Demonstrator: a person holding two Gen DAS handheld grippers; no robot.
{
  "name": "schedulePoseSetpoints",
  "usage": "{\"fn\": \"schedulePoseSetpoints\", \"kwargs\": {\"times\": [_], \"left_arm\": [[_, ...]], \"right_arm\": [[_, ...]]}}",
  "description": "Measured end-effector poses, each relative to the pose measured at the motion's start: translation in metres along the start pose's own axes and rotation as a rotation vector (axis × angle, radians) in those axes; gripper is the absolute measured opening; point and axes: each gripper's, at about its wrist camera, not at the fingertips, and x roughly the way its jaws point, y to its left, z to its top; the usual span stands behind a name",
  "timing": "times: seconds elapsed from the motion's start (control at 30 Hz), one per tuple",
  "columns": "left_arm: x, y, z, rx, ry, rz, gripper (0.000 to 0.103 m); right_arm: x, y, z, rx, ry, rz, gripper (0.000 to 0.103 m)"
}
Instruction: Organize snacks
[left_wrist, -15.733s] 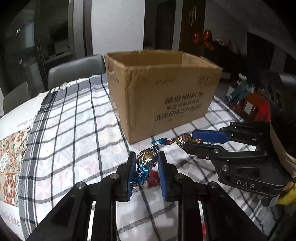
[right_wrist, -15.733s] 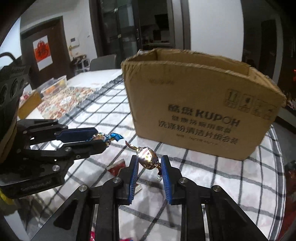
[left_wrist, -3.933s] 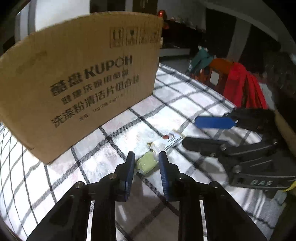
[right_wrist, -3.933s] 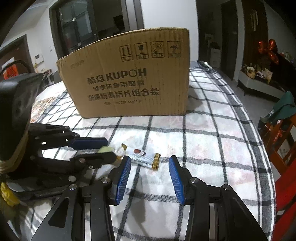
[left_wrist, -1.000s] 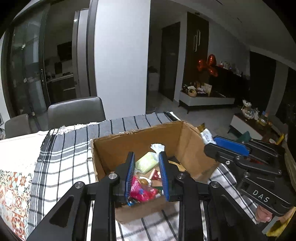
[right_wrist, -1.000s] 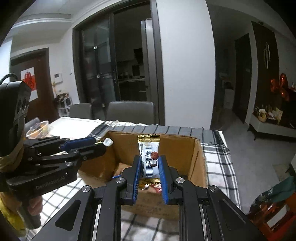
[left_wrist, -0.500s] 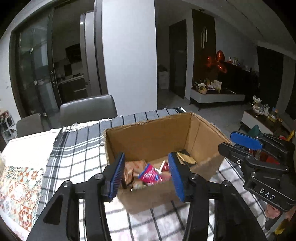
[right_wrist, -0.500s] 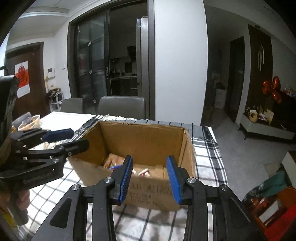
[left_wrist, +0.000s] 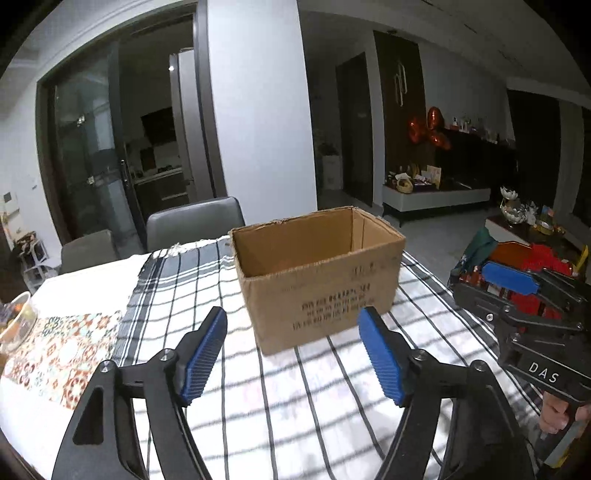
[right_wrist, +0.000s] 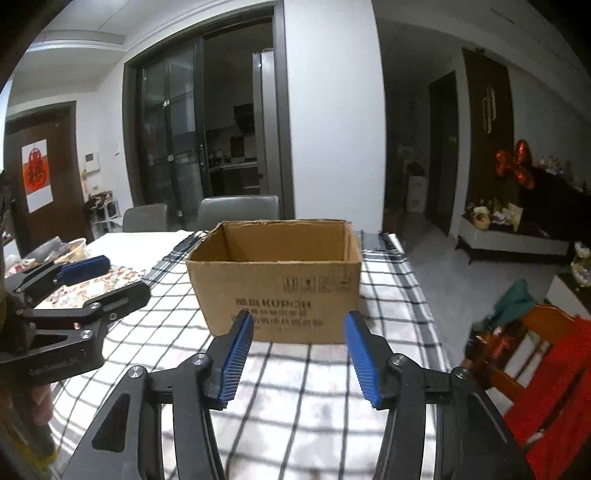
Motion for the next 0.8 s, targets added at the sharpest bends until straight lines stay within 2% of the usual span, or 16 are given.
{"fn": "schedulePoseSetpoints", "kwargs": {"times": [0.07, 0.17, 0.4, 0.47, 0.8], "left_arm": [[-0.017, -0.003, -0.009, 0.004, -0.022, 0.023, 0.081], [-0.042, -0.006, -0.021, -0.002, -0.041, 0.053, 0.086], [-0.097, -0.015, -0.047, -0.019, -0.079, 0.087, 0.097], [-0.110, -0.014, -0.054, -0.059, -0.074, 0.078, 0.101], [-0.143, -0.020, -0.069, -0.087, -0.066, 0.055, 0.103]], "right_arm": [[-0.018, 0.004, -0.007, -0.006, -0.008, -0.021, 0.053], [-0.043, 0.007, -0.016, 0.009, -0.006, -0.033, 0.061], [-0.089, 0.022, -0.037, -0.011, 0.010, -0.001, 0.062], [-0.102, 0.028, -0.040, -0.017, 0.010, 0.005, 0.072], [-0.143, 0.040, -0.051, -0.018, -0.047, 0.013, 0.073]]}}
